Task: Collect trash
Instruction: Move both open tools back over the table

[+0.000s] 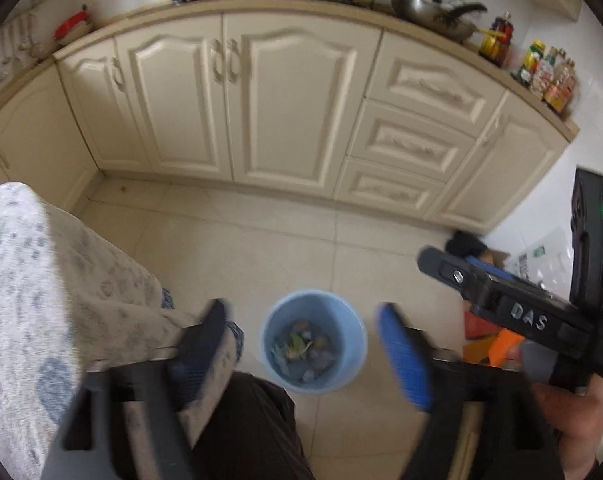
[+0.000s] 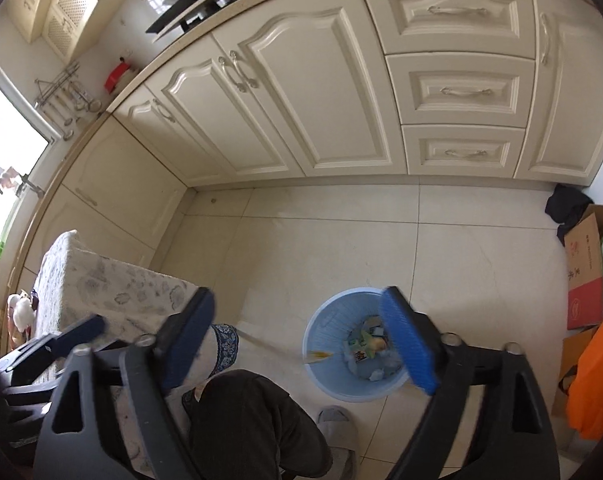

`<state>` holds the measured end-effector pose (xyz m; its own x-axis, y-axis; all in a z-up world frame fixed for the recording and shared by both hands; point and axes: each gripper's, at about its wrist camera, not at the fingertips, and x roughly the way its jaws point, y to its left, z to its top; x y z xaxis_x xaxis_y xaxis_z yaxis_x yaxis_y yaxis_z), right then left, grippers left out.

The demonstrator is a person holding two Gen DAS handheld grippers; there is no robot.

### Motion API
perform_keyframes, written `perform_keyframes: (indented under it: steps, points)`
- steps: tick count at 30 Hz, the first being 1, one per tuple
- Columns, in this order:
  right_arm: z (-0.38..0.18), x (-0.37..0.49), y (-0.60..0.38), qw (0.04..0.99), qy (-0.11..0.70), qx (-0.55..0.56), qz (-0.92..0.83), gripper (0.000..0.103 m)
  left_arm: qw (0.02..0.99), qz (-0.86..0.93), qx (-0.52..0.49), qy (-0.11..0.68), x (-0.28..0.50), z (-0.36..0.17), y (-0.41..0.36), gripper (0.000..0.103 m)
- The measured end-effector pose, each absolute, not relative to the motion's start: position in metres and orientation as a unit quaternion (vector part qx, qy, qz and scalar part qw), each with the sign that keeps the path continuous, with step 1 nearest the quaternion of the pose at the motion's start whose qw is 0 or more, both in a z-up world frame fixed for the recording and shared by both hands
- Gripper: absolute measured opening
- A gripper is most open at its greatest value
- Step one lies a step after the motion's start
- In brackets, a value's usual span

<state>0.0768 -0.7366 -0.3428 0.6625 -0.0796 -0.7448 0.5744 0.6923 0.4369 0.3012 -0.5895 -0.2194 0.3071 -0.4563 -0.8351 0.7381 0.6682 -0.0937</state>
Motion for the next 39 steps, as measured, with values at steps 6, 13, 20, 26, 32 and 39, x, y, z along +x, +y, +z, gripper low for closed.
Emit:
perform_keyframes:
  steps: [6,13,20,26,32,39]
  points:
    - [-0.331,0.072,-0.733,0.847,0.353,0.340,-0.204,0.103,0.817,-0.367,0.156,0.418,0.296,-0.198,-0.594,0.102]
    - [-0.301,0.072,-0.716,0.862,0.329,0.328,-0.201,0.103,0.835,-0.372,0.121,0.387,0.289,-0.169,-0.571,0.102]
    - [-0.255,0.083,-0.679,0.889,0.298,0.302,-0.168,0.103,0.863,-0.361,0.083,0.343,0.259,-0.143,-0.498,0.102]
    - [-0.211,0.098,-0.635,0.914,0.272,0.271,-0.129,0.103,0.892,-0.335,0.050,0.300,0.217,-0.118,-0.390,0.102]
    - [-0.179,0.115,-0.581,0.933,0.256,0.238,-0.083,0.103,0.917,-0.299,0.021,0.263,0.180,-0.103,-0.295,0.102]
    - [-0.154,0.134,-0.516,0.946,0.246,0.206,-0.034,0.103,0.941,-0.253,-0.004,0.227,0.134,-0.094,-0.213,0.102]
